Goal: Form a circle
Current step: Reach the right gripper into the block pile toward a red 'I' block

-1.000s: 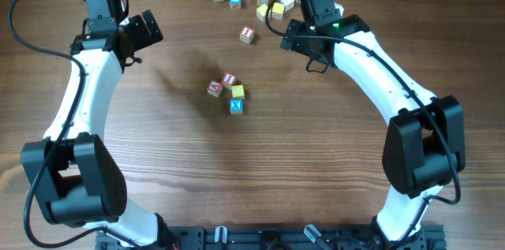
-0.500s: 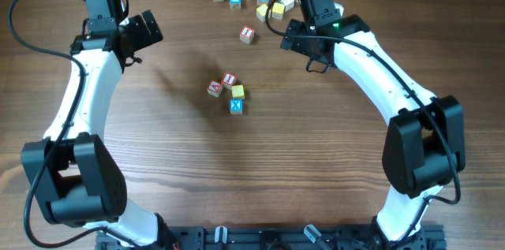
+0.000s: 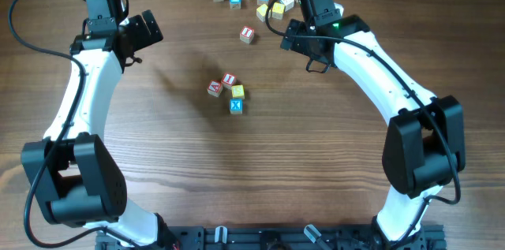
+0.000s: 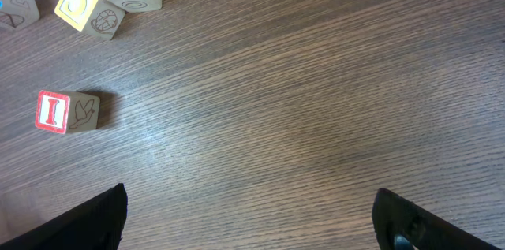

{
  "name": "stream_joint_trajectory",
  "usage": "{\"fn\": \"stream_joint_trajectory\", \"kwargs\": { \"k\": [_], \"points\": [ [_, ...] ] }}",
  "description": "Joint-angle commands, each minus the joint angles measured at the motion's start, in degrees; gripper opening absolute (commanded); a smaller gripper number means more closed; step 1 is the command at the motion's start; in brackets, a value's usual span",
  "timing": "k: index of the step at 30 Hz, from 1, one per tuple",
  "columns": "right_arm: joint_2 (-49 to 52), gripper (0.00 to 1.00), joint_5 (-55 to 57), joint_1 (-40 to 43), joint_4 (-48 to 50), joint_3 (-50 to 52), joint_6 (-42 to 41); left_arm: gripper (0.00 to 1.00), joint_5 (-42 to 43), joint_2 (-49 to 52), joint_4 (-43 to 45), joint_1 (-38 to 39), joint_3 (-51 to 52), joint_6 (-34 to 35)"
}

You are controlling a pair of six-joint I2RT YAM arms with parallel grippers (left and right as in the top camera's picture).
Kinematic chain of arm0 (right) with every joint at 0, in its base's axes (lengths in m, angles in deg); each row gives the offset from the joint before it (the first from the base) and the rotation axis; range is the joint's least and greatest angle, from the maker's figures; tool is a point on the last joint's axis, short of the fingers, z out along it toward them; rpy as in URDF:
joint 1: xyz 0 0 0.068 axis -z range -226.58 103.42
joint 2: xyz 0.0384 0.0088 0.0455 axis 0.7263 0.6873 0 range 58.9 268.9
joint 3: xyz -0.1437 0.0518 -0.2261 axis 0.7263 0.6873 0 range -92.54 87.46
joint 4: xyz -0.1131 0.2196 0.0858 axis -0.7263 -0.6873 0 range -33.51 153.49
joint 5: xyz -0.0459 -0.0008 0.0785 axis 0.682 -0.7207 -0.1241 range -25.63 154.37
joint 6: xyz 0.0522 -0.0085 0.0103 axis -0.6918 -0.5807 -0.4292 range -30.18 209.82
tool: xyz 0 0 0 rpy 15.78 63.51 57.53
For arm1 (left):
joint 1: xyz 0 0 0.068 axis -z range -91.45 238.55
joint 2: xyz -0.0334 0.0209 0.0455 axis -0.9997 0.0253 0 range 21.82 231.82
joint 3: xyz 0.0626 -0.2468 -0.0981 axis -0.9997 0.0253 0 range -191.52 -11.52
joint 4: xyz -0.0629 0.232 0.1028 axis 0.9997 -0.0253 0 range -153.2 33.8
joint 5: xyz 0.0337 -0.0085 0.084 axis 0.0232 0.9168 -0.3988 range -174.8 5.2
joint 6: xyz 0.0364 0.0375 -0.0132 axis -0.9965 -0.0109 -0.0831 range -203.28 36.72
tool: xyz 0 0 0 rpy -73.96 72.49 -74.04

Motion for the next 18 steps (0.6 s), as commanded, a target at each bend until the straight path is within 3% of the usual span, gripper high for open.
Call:
{"fn": "stream_joint_trajectory", "kwargs": {
  "k": [1,18],
  "points": [
    [-0.7,0.99,-0.3,-0.2,0.3,-0.8,0.7,1.00,0.0,-0.5,0.0,-0.1,-0.3,0.5],
    [-0.7,1.00,-0.3,-0.2,0.3,-0.8,0.7,1.00,0.0,-0.5,0.0,-0.1,-0.3,0.5]
  ]
}}
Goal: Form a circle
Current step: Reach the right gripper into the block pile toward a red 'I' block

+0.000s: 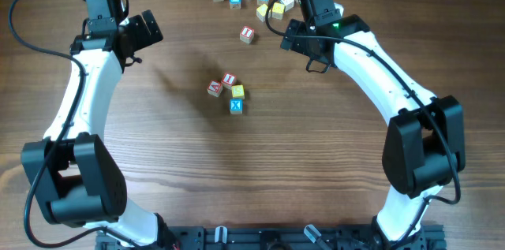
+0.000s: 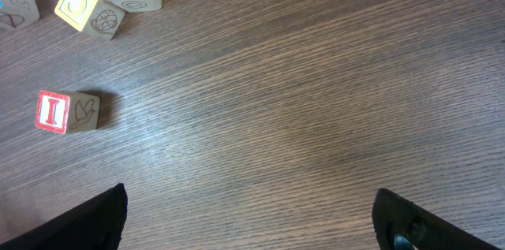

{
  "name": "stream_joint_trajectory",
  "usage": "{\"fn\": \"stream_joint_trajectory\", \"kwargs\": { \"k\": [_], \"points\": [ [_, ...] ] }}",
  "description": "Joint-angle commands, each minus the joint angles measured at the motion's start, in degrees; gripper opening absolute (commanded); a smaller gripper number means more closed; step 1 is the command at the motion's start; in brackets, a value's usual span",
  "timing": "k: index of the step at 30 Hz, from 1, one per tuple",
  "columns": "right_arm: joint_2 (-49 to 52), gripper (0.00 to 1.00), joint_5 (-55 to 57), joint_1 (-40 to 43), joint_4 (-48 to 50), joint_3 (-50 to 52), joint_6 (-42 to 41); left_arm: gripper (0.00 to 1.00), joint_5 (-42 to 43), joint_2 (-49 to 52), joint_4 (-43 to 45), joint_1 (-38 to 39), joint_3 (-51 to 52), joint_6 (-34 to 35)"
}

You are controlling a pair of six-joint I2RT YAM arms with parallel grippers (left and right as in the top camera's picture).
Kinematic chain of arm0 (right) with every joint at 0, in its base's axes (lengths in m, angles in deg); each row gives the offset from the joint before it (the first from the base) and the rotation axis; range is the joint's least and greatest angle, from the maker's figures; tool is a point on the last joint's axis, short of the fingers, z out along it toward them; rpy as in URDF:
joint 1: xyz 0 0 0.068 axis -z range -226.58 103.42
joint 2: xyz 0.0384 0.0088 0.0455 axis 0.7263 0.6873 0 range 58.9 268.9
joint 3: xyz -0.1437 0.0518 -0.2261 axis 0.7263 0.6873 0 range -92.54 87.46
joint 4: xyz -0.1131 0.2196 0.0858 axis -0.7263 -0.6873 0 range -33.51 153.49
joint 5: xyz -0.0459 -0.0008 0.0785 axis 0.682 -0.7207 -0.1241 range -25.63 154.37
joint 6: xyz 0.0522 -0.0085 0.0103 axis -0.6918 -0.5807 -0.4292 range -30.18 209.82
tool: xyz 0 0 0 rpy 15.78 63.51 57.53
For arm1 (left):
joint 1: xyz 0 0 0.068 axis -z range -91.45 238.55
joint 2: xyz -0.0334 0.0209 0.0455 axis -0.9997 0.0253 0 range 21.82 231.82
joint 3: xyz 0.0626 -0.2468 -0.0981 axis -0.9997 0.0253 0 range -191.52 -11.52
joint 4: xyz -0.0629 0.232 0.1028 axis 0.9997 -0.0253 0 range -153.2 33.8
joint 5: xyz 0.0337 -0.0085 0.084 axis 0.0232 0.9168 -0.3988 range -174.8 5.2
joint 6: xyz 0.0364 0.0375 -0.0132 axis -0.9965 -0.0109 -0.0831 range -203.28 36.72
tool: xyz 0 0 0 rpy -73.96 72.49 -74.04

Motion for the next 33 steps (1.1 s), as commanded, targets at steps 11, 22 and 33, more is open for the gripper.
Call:
{"fn": "stream_joint_trajectory", "kwargs": {
  "k": [11,22,33],
  "points": [
    [-0.7,1.00,-4.3,-0.2,3.5,-0.8,-1.7,1.00,0.0,-0.5,0.0,-0.1,-0.3,0.5],
    [-0.7,0.04,-9.4,-0.3,13.4,-9.6,16.9,1.00,0.0,-0.5,0.0,-0.1,-0.3,0.5],
    [12.4,0.04,-9.7,-7.1,34.8,-9.6,24.3,1.00,0.0,-0.5,0.0,-0.1,-0.3,0.5]
  ]
}}
